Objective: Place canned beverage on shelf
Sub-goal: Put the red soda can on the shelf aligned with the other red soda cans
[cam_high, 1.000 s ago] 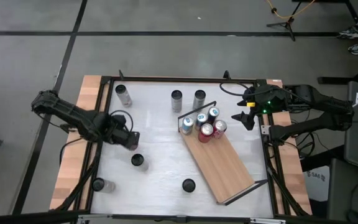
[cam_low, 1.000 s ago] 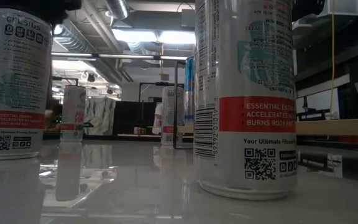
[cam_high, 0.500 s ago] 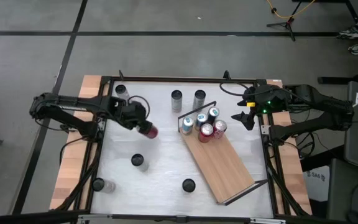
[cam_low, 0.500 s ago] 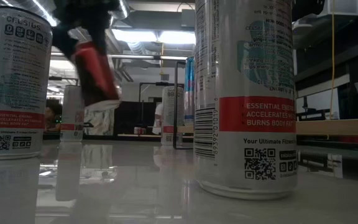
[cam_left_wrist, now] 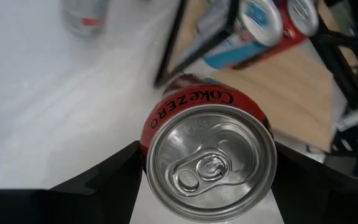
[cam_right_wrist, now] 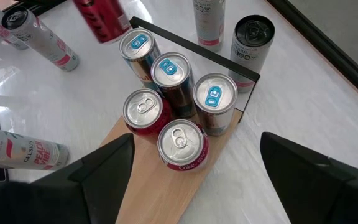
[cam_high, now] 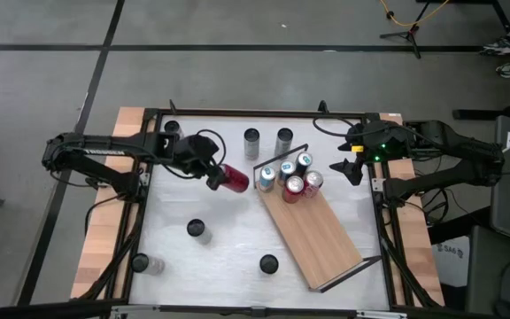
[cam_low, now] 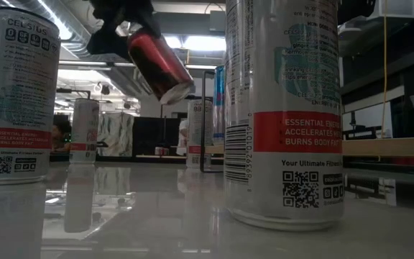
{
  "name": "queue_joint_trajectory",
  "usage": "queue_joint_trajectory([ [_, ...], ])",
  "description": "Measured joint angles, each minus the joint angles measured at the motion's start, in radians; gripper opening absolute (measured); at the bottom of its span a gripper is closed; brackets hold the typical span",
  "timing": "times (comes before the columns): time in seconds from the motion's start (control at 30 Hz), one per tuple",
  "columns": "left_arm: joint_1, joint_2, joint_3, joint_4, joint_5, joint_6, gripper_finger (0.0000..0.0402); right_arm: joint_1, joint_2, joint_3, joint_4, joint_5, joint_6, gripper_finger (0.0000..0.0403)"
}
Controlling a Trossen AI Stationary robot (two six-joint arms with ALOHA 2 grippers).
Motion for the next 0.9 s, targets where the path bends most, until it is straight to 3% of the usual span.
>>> queue_joint_trajectory([
  [0.17, -0.046, 0.001, 0.0, 0.021, 0.033, 0.003, 0.0285, 0.0, 0.0, 0.0, 0.0, 0.0, 0.001, 0.0337],
  [0.3, -0.092, 0.016, 0.001, 0.127, 0.032, 0.027, 0.0285, 0.0, 0.0, 0.0, 0.0, 0.0, 0.001, 0.0337],
  [0.6, -0.148, 0.126, 0.022, 0.255, 0.091, 0.106, 0.0285, 0.0, 0.0, 0.0, 0.006, 0.0, 0.001, 0.0337],
  [0.77, -0.17, 0.227, 0.158, 0.218, 0.107, 0.274, 0.0285, 0.0, 0.0, 0.0, 0.008, 0.0, 0.002, 0.0337],
  [0.9, -0.168, 0.342, 0.343, 0.036, 0.103, 0.419, 0.0285, 0.0, 0.0, 0.0, 0.008, 0.0, 0.002, 0.0337],
])
